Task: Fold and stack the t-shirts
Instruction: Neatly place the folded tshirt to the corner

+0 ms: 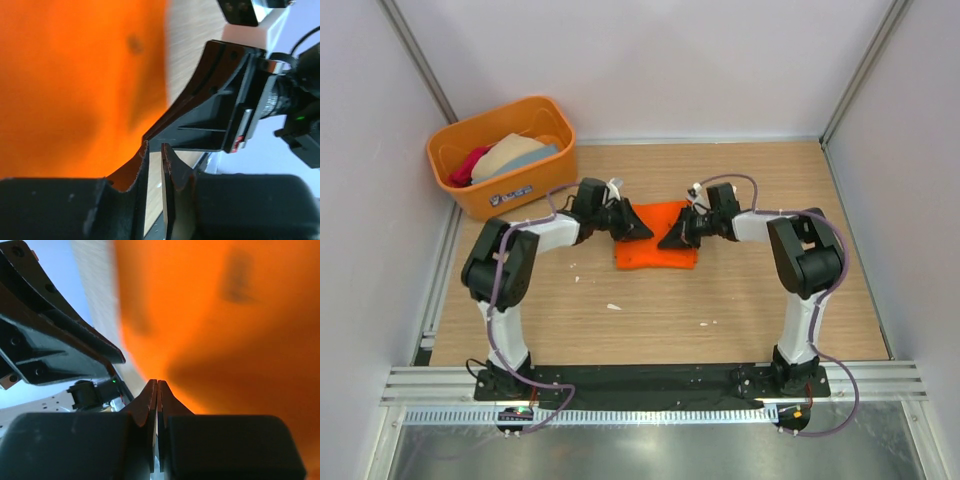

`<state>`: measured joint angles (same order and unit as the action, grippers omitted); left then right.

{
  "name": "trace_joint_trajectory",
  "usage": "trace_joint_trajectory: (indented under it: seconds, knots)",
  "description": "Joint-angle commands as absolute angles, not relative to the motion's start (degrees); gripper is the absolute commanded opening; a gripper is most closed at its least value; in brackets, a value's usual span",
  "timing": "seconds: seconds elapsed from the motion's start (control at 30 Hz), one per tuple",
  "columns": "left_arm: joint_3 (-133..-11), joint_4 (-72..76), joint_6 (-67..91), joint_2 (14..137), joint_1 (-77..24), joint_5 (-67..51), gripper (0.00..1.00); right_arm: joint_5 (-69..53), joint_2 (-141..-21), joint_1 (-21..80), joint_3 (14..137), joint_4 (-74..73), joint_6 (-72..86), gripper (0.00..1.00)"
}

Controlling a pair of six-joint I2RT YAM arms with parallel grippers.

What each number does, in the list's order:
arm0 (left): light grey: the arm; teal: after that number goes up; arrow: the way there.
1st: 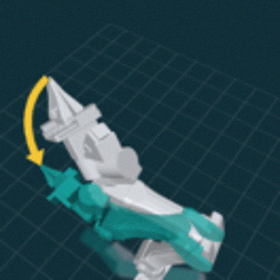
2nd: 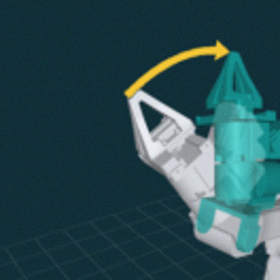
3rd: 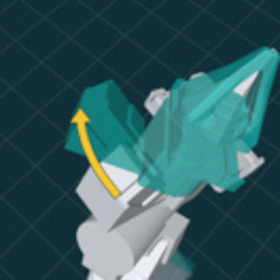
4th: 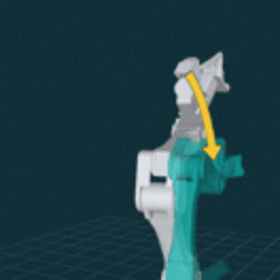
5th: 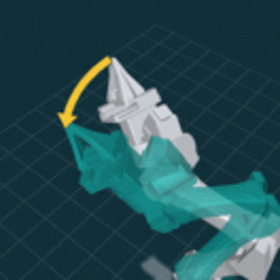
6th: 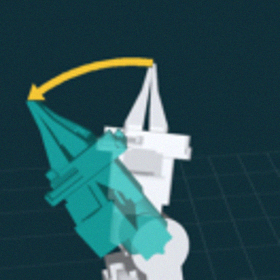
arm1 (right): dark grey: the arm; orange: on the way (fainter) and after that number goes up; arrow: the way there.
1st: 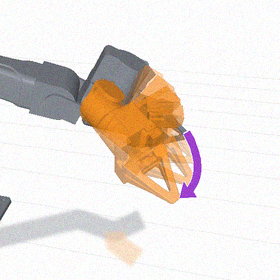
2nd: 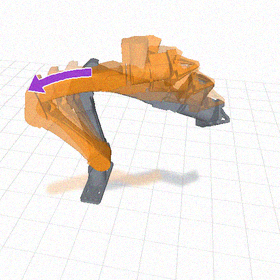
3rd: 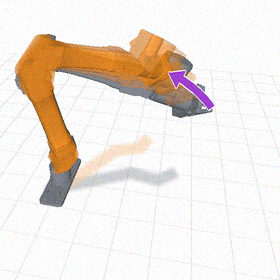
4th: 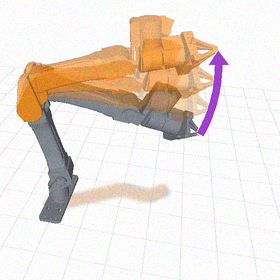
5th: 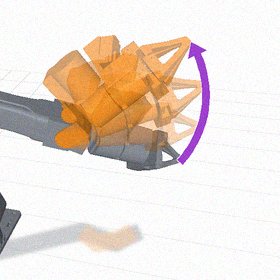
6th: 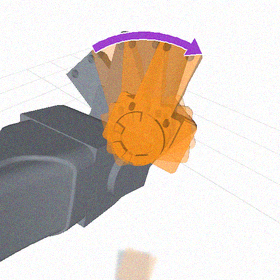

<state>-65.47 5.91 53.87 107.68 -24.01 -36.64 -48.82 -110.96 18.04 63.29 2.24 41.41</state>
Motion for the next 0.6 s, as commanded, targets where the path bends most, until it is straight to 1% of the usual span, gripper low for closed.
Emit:
trace_joint_trajectory:
  seconds: [0.0, 0.03, 0.13, 0.23, 0.27, 0.33, 0.37, 0.43, 0.5, 0.53, 0.57]
  knots:
    - [-62.3, 13.9, 57.0, 112.4, -24.6, -39.3, 0.15, -49.4, -113.6, 16.7, 58.5, 7.9, 42.2, 0.04]
    - [-60.7, 13.9, 56.7, 113.3, -24.6, -38.5, 0.14, -49.0, -113.9, 16.2, 57.6, 7.9, 40.8, 0.04]
    - [-59.9, 7.1, 51.3, 114.3, -24.0, -36.2, 0.11, -48.9, -114.6, 13.9, 55.0, 7.5, 39.2, 0.02]
    - [-60.2, 0.2, 44.6, 111.3, -23.8, -35.6, 0.11, -47.3, -110.0, 13.4, 55.5, 1.6, 36.5, 0.02]
    - [-60.5, -4.4, 43.4, 108.0, -23.8, -35.9, 0.15, -47.1, -108.4, 13.4, 56.7, 0.4, 35.3, 0.02]
    - [-60.6, -6.9, 41.9, 104.0, -23.8, -35.9, 0.24, -47.2, -104.6, 14.1, 57.7, -4.4, 35.0, 0.03]
    - [-60.7, -8.2, 42.1, 102.3, -23.8, -36.0, 0.32, -47.2, -103.8, 14.6, 59.2, -5.2, 35.2, 0.03]
    - [-61.0, -8.2, 43.8, 98.9, -24.0, -36.4, 0.37, -47.3, -102.7, 17.1, 60.5, -6.3, 36.1, 0.03]
    - [-60.8, -6.9, 45.3, 99.0, -24.1, -38.2, 0.37, -46.8, -103.4, 18.9, 61.6, -4.3, 38.3, 0.03]
    - [-59.9, -4.0, 47.3, 99.6, -24.2, -39.5, 0.36, -46.5, -104.5, 19.8, 61.6, -3.4, 39.1, 0.04]
    - [-59.2, -2.8, 47.8, 100.4, -24.3, -40.2, 0.29, -46.1, -105.4, 19.9, 61.0, -0.6, 40.2, 0.03]
